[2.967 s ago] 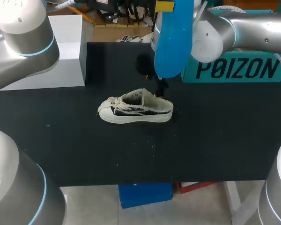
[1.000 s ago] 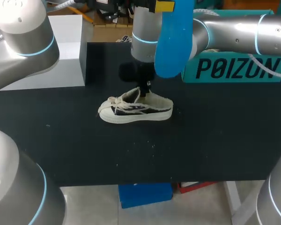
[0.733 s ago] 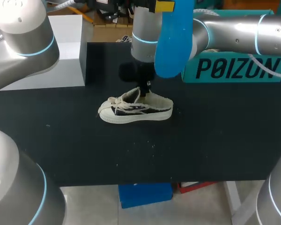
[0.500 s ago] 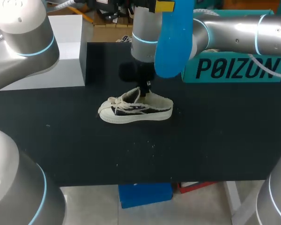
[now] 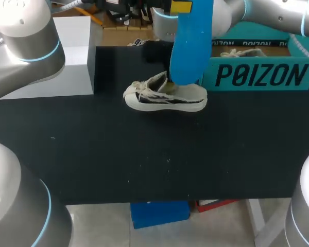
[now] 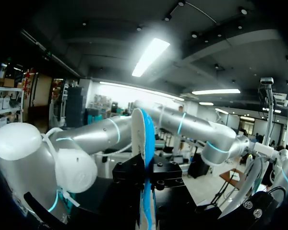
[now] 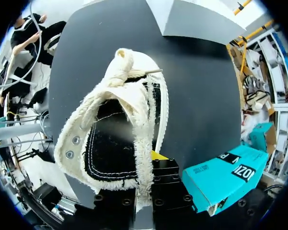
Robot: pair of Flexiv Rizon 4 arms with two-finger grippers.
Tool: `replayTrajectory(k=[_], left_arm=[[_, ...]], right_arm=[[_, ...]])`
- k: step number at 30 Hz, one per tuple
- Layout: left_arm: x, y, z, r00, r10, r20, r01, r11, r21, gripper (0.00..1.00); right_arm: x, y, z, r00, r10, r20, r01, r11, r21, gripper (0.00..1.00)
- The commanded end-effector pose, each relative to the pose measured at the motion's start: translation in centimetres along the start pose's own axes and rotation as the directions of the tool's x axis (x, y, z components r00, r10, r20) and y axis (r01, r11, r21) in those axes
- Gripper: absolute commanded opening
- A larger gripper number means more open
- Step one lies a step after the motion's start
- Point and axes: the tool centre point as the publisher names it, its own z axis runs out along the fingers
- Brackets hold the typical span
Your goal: Take the shoe out of the shoebox, open the shoe tongue, remove and reinsert the insole, then place the shoe into the shoebox
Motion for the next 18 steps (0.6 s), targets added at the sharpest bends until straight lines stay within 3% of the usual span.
replayTrajectory(k=[1,2,5,10,13,18], left_arm=[[-0.1,0.0,0.1,1.000,0.002,0.002,-0.002,1.000,0.002,0.00],[-0.1,0.0,0.1,1.000,0.002,0.002,-0.002,1.000,0.002,0.00],[-0.1,0.0,0.1,1.000,0.002,0.002,-0.002,1.000,0.002,0.00],[-0.1,0.0,0.1,1.000,0.002,0.002,-0.002,1.000,0.002,0.00],[-0.1,0.0,0.1,1.000,0.002,0.002,-0.002,1.000,0.002,0.00],[-0.1,0.0,0.1,1.000,0.002,0.002,-0.002,1.000,0.002,0.00]], right_arm=[[-0.9,-1.0,-2.4,0.831,0.547,0.103,-0.546,0.837,-0.035,0.00],[-1.2,-1.1,-2.2,0.780,0.613,0.125,-0.614,0.789,-0.035,0.00],[-1.8,-1.5,-1.9,0.543,0.825,0.159,-0.830,0.556,-0.051,0.00],[-1.8,-1.6,-1.6,0.216,0.965,0.148,-0.968,0.232,-0.098,0.00],[-1.6,-1.4,-1.3,0.100,0.986,0.137,-0.987,0.115,-0.111,0.00],[-0.9,-0.8,-0.8,-0.056,0.991,0.118,-0.990,-0.040,-0.135,0.00]])
